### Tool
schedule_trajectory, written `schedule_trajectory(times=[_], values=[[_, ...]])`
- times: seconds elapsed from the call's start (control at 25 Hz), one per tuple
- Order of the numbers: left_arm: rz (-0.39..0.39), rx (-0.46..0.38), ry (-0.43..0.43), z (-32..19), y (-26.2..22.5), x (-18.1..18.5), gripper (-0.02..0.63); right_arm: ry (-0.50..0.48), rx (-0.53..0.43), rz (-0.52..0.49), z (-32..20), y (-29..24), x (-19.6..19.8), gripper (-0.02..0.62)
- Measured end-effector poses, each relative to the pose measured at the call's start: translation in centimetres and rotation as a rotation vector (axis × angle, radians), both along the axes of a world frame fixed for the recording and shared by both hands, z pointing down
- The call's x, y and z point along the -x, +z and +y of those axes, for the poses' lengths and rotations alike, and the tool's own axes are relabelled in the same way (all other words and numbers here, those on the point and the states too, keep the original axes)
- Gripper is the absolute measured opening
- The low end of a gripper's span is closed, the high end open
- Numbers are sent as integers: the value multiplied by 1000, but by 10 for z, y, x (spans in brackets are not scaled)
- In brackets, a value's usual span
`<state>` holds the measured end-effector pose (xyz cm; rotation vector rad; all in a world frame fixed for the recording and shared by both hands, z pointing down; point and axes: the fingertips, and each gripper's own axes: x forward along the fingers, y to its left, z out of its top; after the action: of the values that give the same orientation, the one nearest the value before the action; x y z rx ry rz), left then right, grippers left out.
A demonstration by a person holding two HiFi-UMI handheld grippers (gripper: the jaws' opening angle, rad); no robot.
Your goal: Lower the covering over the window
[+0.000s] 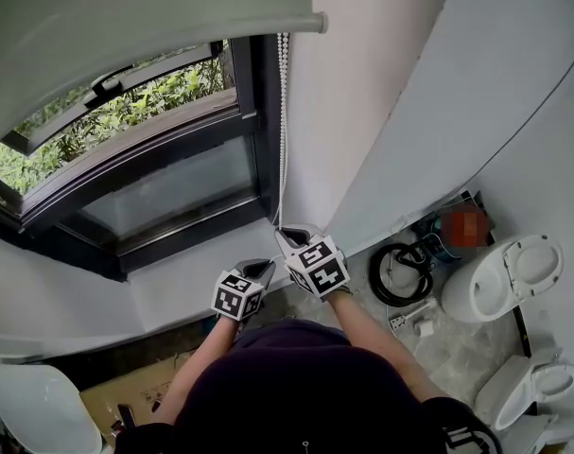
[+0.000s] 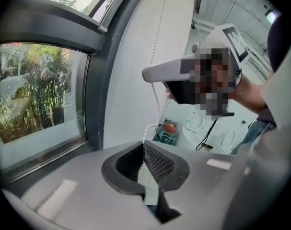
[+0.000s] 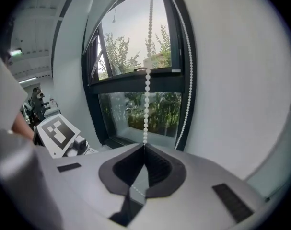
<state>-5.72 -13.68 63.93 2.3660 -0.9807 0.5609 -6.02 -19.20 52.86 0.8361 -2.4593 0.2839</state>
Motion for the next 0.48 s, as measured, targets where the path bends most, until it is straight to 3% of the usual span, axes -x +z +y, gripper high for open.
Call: schedule_trajectory(times=[0.28,0.48], values=[[-12,-21,-40,-7,-9,20,18,2,1,0,-2,1,-1,12],[42,-89,-181,-32,-50,68,63,-4,0,3,-2,1,0,12]])
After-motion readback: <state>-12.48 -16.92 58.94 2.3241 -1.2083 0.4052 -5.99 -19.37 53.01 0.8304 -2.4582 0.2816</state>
